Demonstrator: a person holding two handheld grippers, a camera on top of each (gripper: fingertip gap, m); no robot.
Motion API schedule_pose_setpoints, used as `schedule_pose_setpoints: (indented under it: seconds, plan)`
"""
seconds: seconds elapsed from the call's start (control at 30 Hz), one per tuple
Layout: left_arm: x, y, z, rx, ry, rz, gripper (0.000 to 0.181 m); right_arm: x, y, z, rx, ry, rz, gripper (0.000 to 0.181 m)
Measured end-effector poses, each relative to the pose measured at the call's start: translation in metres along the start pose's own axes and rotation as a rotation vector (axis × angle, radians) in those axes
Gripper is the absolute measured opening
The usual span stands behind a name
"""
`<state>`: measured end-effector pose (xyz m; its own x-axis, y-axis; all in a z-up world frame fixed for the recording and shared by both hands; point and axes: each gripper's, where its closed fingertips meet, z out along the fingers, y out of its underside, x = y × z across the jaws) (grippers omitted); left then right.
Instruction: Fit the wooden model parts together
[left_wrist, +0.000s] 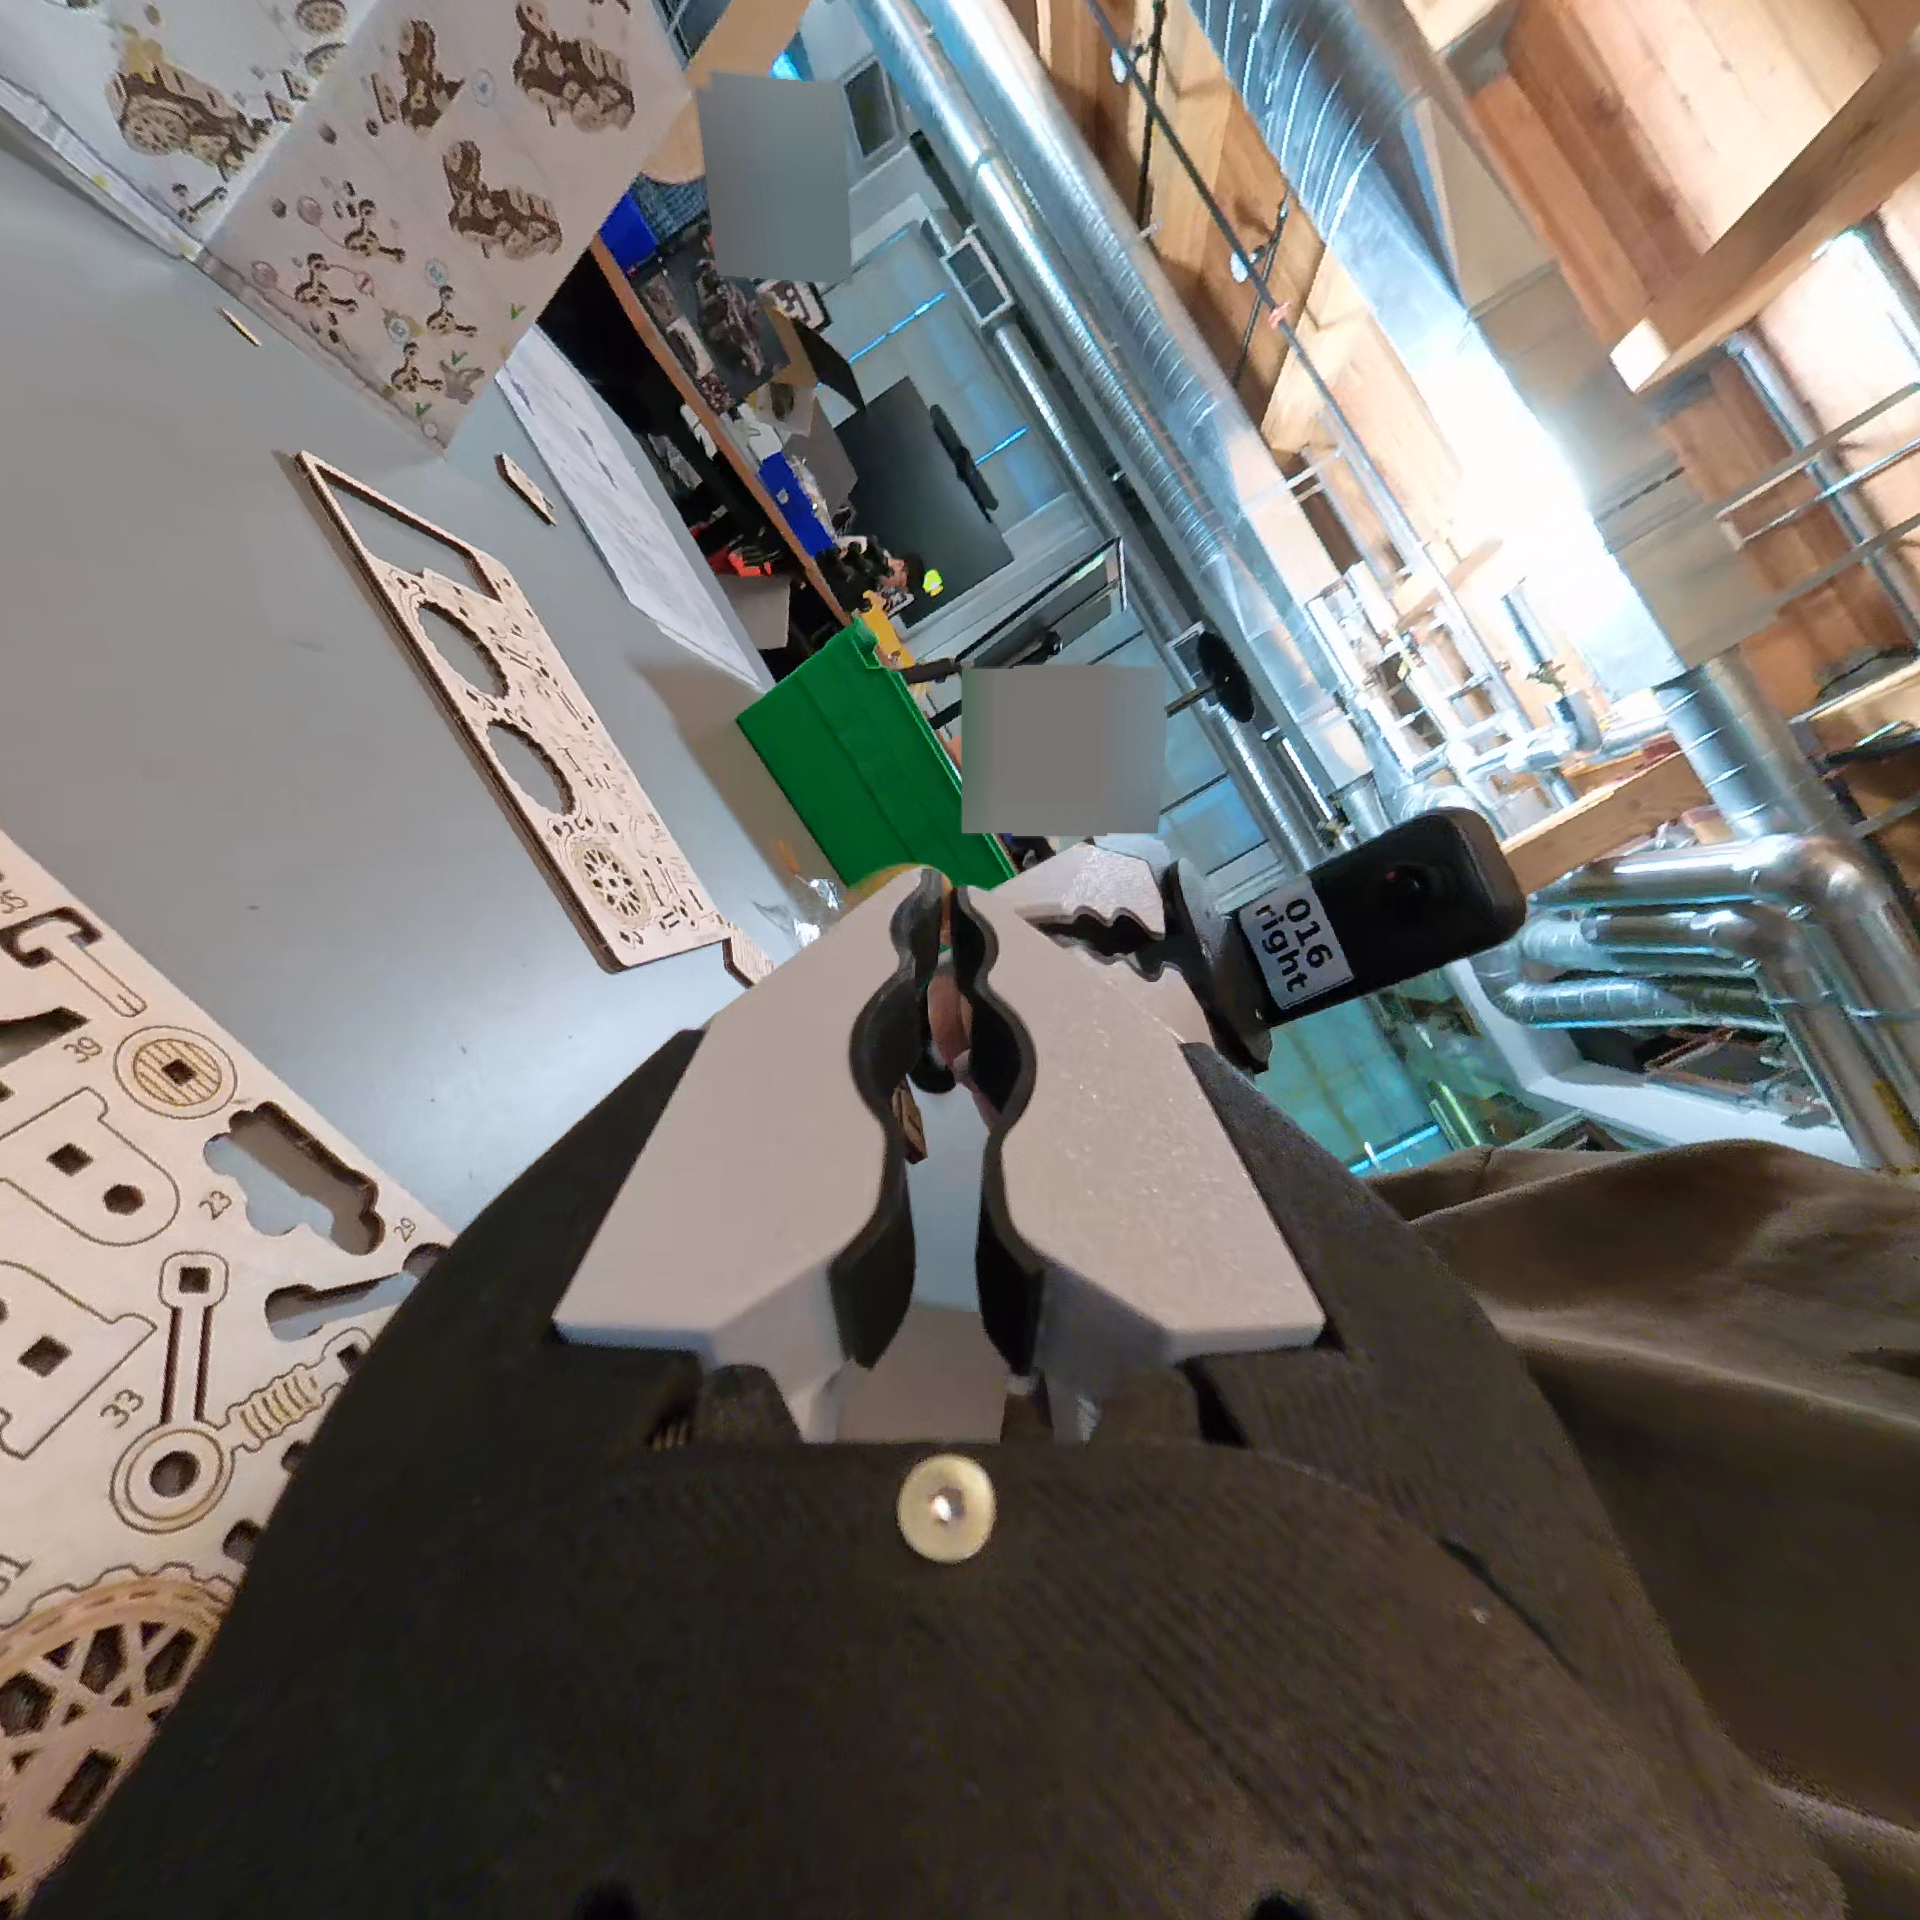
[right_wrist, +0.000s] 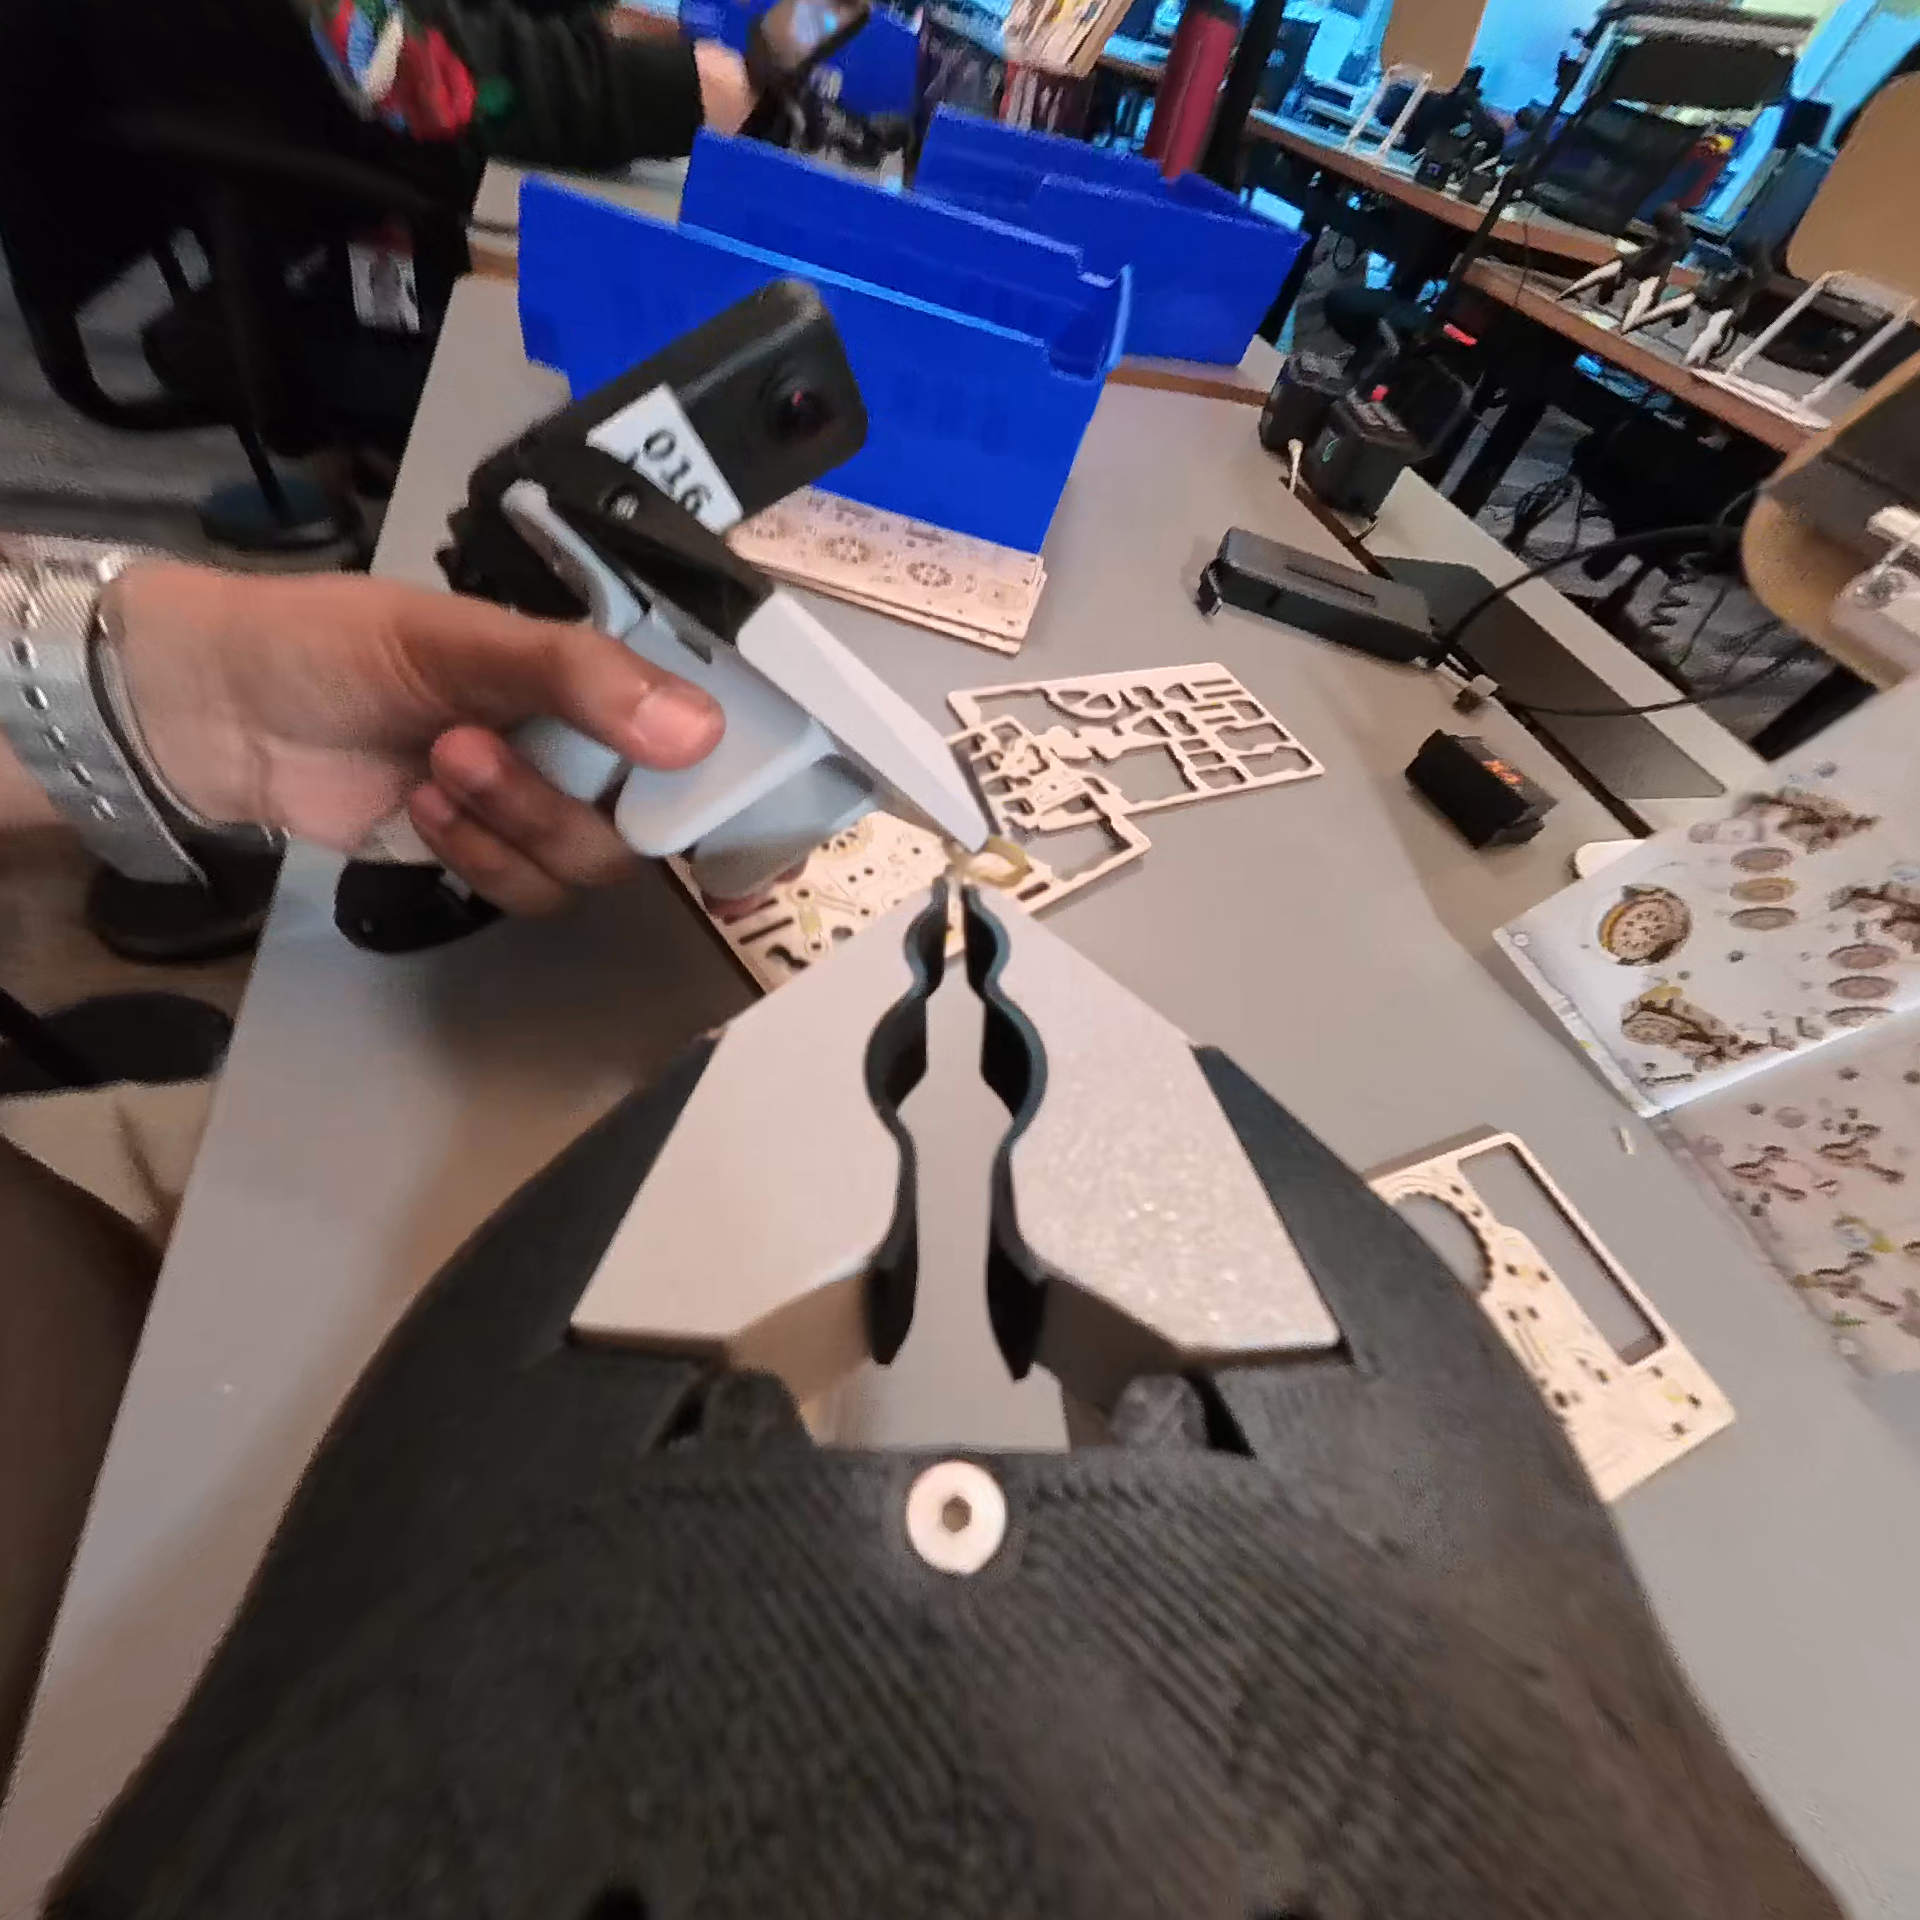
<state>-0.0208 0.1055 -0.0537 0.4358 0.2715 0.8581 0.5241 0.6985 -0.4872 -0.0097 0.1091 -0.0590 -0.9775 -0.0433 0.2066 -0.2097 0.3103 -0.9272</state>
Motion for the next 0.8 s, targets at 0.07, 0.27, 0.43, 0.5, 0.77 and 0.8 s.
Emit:
schedule_pose_setpoints:
  seconds: [0.07, 0.27, 0.43, 0.5, 0.77, 0.8]
  plan:
    - [0.000, -0.003, -0.001, 0.021, 0.006, -0.006, 0.000, 0.004, -0.006, -0.003, 0.039, -0.010, 0.088, 0.004]
    - [0.014, -0.005, 0.003, 0.060, 0.105, -0.065, 0.000, 0.004, -0.015, -0.004, 0.096, -0.065, 0.266, 0.000]
    - [0.032, -0.008, 0.006, 0.127, 0.270, -0.216, 0.000, 0.004, -0.024, -0.007, 0.143, -0.065, 0.289, 0.000]
    - [0.038, -0.007, 0.008, 0.140, 0.319, -0.256, 0.000, 0.008, -0.027, -0.009, 0.151, -0.026, 0.258, 0.000]
    - [0.055, -0.013, 0.007, 0.203, 0.443, -0.328, 0.001, 0.008, -0.042, -0.015, 0.214, 0.123, 0.098, 0.000]
    - [0.058, -0.013, 0.007, 0.206, 0.456, -0.318, 0.000, 0.008, -0.045, -0.017, 0.234, 0.141, 0.085, 0.000]
